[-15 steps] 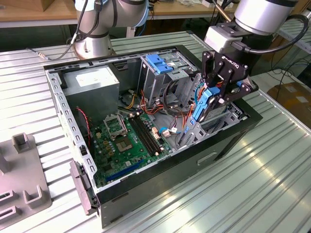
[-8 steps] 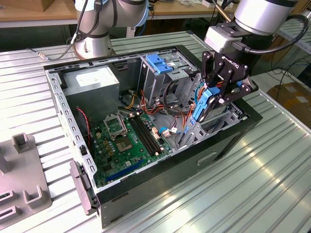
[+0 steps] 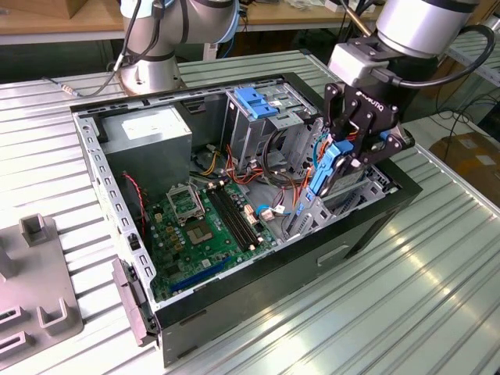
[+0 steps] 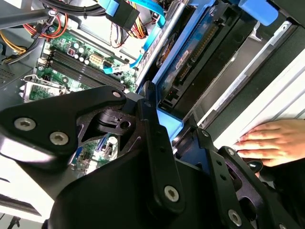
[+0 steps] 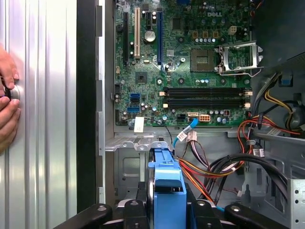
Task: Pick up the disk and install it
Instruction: 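Insert the disk into the insertion slot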
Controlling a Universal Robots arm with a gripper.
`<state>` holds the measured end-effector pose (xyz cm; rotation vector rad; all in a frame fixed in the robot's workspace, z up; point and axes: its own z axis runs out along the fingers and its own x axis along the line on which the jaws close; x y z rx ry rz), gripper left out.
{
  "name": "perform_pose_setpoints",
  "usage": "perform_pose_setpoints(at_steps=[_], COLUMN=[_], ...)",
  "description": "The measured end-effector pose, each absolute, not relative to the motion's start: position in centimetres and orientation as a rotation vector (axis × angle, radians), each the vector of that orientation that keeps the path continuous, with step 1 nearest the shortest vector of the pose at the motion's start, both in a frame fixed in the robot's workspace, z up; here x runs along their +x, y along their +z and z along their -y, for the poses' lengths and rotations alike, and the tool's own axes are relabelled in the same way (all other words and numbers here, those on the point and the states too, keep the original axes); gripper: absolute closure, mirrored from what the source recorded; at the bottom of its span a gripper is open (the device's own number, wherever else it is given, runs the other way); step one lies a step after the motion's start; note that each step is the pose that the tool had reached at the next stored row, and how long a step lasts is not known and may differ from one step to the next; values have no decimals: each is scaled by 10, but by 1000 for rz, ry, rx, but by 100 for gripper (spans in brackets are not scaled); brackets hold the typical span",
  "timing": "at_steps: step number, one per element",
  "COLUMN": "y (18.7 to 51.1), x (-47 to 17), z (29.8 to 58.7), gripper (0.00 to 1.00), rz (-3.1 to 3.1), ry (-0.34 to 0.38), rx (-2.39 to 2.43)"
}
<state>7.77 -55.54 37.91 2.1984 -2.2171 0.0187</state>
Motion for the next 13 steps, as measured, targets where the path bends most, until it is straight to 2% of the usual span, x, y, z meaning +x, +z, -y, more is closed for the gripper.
perform_pose_setpoints(at_steps=[6,7,8,11,12,13], y=[376,376,376,373,371,370], x=[78,78,78,78,78,78], z=[555,555,555,555,555,555], gripper=[63,62,55,55,57,64], rz=[2217,2217,2217,2217,2218,2218], ry=[19,19,19,20,21,21], rx=[2199,2198,2199,2199,2199,2199])
